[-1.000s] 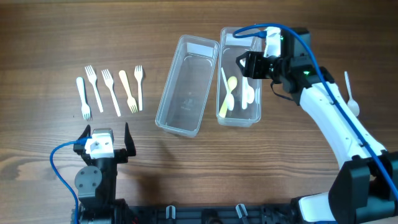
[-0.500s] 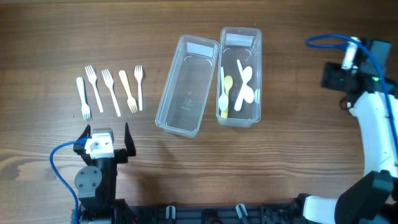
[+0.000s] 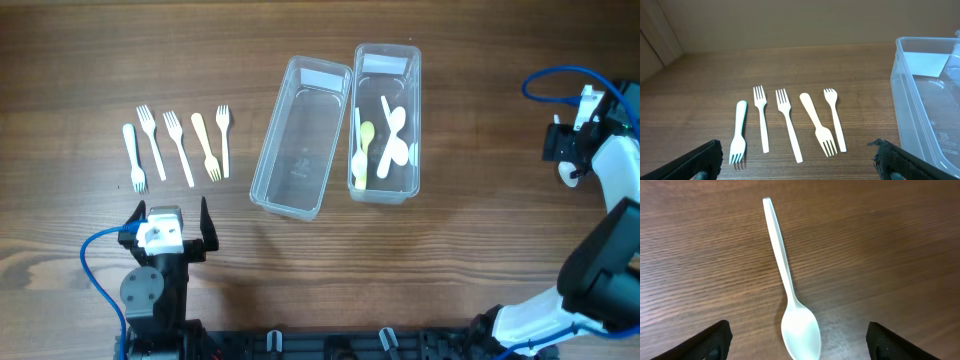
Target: Pack container
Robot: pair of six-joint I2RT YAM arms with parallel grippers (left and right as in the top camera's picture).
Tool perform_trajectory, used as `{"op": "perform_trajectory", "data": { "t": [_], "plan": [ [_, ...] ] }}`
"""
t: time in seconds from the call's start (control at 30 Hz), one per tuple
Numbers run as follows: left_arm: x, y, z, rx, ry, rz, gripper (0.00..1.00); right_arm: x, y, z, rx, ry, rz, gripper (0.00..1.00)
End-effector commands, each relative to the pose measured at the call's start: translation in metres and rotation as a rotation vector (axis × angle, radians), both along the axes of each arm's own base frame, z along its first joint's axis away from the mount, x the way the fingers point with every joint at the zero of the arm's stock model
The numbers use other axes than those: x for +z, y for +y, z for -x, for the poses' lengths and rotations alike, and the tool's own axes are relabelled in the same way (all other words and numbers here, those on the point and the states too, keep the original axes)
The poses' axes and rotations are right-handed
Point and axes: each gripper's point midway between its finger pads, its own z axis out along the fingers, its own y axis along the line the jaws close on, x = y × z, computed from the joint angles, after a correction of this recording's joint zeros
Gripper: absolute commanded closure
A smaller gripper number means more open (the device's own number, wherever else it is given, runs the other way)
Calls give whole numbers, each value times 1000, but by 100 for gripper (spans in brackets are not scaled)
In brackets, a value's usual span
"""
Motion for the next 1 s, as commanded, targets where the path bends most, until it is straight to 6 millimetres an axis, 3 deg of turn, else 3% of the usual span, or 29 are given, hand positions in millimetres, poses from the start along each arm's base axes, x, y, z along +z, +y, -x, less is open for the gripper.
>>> {"op": "perform_trajectory", "data": {
  "t": [0.0,0.2,0.33,0.4,0.5,0.53,0.6,0.73,0.97],
  "plan": [
    [-1,0,0,-2,-2,-18,0,-30,11,-10,77,16,-76,5],
    [-1,0,0,-2,-2,-18,0,-63,12,-16,83,34,-107,1],
    [-1,0,0,-2,-2,-18,0,-77,25,-23,104,4,-194,3],
    [-1,0,0,-2,-2,-18,0,-83,27,-21,66,6,-222,8],
    [-1,0,0,-2,-2,-18,0,-85,41,-20,87,4,-292,40],
    [-1,0,0,-2,-2,-18,0,-85,44,-19,79,6,-314,45],
    [-1,0,0,-2,-2,-18,0,-87,47,-14,20,14,-347,46],
    [-1,0,0,-2,-2,-18,0,-89,66,-7,-18,28,-460,63],
    [-1,0,0,-2,-2,-18,0,-89,84,3,-107,51,-587,67]
  ]
}}
